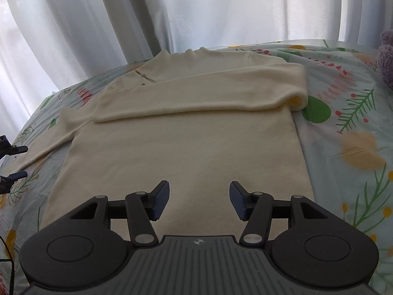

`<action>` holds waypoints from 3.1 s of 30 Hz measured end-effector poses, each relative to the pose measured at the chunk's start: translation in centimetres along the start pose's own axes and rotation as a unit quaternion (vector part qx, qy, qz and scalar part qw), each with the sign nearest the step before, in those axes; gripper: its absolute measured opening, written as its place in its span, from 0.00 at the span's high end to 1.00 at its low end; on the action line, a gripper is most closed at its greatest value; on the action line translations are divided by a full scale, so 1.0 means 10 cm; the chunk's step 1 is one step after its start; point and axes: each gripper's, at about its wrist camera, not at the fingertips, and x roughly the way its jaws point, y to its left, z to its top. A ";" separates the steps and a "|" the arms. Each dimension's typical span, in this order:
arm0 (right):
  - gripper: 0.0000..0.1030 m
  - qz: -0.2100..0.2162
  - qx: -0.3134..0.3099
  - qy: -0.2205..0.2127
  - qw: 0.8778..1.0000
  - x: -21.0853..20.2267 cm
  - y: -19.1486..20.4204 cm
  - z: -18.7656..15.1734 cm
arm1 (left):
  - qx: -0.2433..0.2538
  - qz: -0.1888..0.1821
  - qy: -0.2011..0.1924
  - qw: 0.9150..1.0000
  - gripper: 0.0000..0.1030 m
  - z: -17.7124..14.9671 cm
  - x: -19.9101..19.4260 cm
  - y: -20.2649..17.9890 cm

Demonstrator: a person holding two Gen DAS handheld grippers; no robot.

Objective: Fold small clothes

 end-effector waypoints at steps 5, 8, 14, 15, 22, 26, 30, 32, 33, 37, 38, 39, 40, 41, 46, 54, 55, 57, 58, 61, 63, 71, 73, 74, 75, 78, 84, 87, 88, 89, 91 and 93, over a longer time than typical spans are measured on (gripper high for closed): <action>0.47 0.019 0.011 0.001 1.000 0.04 0.02 0.06 | -0.095 -0.024 -0.031 0.995 0.44 0.22 0.01 0.31; 0.47 0.024 0.012 0.001 1.000 0.07 0.04 0.09 | -0.127 -0.023 -0.046 0.991 0.49 0.32 0.04 0.40; 0.48 0.027 0.014 -0.002 1.000 0.10 0.04 0.14 | -0.196 -0.023 -0.102 0.975 0.54 0.53 0.02 0.63; 0.48 0.027 0.015 -0.001 1.000 0.11 0.04 0.14 | -0.206 -0.023 -0.110 0.972 0.55 0.57 0.02 0.68; 0.49 0.025 0.020 0.000 0.999 0.10 0.01 0.13 | -0.230 0.000 -0.131 0.964 0.87 0.76 -0.02 0.90; 0.50 0.020 0.026 -0.001 0.999 0.09 -0.02 0.12 | -0.212 0.009 -0.133 0.968 0.92 0.80 -0.05 0.89; 0.50 0.017 0.032 -0.007 0.999 0.07 -0.06 0.11 | -0.098 0.008 -0.171 0.980 0.92 0.74 -0.20 0.42; 0.50 0.016 0.033 -0.011 0.999 0.05 -0.07 0.11 | 0.009 -0.013 -0.178 0.984 0.92 0.61 -0.31 -0.09; 0.50 0.016 0.034 -0.014 0.999 0.04 -0.07 0.11 | 0.061 -0.030 -0.177 0.982 0.92 0.53 -0.34 -0.35; 0.51 0.015 0.042 -0.027 0.999 -0.01 -0.10 0.13 | 0.277 -0.130 -0.144 0.941 0.91 -0.11 -0.42 -1.51; 0.51 0.015 0.045 -0.030 0.998 -0.02 -0.10 0.14 | 0.327 -0.154 -0.131 0.923 0.88 -0.36 -0.41 -1.77; 0.51 0.016 0.048 -0.034 0.998 -0.03 -0.11 0.14 | 0.366 -0.172 -0.116 0.907 0.83 -0.61 -0.38 -1.98; 0.51 0.017 0.049 -0.036 0.998 -0.04 -0.12 0.15 | 0.393 -0.187 -0.096 0.895 0.65 -0.83 -0.30 -2.15; 0.51 0.018 0.050 -0.037 0.998 -0.04 -0.13 0.15 | 0.415 -0.197 -0.071 0.885 0.51 -1.03 -0.19 -2.28; 0.51 0.018 0.062 -0.036 0.997 -0.01 -0.22 0.18 | 0.423 -0.162 0.015 0.891 0.56 -1.53 0.29 -2.33; 0.53 0.064 0.074 -0.016 0.995 0.39 -0.29 0.55 | 0.363 -0.055 0.067 0.928 0.58 -1.42 0.65 -1.69; 0.53 0.072 0.073 -0.014 0.995 0.47 -0.27 0.62 | 0.355 -0.051 0.067 0.931 0.58 -1.38 0.65 -1.63; 0.53 0.085 0.070 -0.008 0.994 0.66 -0.22 0.76 | 0.346 -0.043 0.066 0.935 0.58 -1.36 0.65 -1.57; 0.53 0.093 0.068 -0.002 0.993 0.77 -0.20 0.85 | 0.341 -0.040 0.065 0.937 0.58 -1.32 0.67 -1.56; 0.53 0.110 0.079 0.022 0.991 1.12 -0.14 1.05 | 0.329 -0.035 0.067 0.941 0.59 -1.28 0.71 -1.52; 0.54 0.114 0.082 0.026 0.990 1.28 -0.09 1.11 | 0.326 -0.036 0.065 0.942 0.60 -1.27 0.70 -1.51; 0.94 0.093 0.012 -0.004 0.996 1.39 0.19 1.18 | 0.320 -0.032 0.056 0.945 0.60 -1.18 0.74 -1.53; 0.94 0.077 0.014 -0.048 0.996 1.22 0.14 1.21 | 0.320 -0.027 0.051 0.946 0.59 -1.16 0.75 -1.54; 0.94 0.065 0.024 -0.068 0.995 1.15 0.10 1.24 | 0.320 -0.024 0.049 0.946 0.59 -1.14 0.76 -1.55; 0.94 0.044 0.032 -0.090 0.994 1.03 0.02 1.25 | 0.322 -0.020 0.047 0.945 0.59 -1.12 0.78 -1.57; 0.94 -0.017 0.038 -0.122 0.992 0.84 -0.21 1.23 | 0.323 -0.012 0.037 0.946 0.59 -1.08 0.84 -1.61; 0.94 -0.036 0.075 -0.071 0.994 0.90 -0.69 1.07 | 0.321 -0.012 0.035 0.946 0.60 -1.03 0.96 -1.73; 0.92 -0.015 0.097 -0.048 0.994 0.96 -0.82 1.02 | 0.325 -0.015 0.036 0.945 0.60 -1.02 0.98 -1.78; 0.90 -0.005 0.110 -0.042 0.993 0.98 -0.84 1.00 | 0.327 -0.015 0.036 0.944 0.60 -1.01 0.98 -1.80; 0.90 0.003 0.124 -0.039 0.992 1.01 -0.88 1.01 | 0.330 -0.015 0.037 0.943 0.60 -1.01 1.00 -1.81; 0.79 0.025 0.144 -0.040 0.988 1.09 -0.91 1.02 | 0.335 -0.014 0.038 0.941 0.60 -1.01 1.01 -1.83; 0.79 0.031 0.147 -0.042 0.988 1.16 -0.89 1.05 | 0.344 -0.013 0.038 0.938 0.60 -1.03 1.03 -1.86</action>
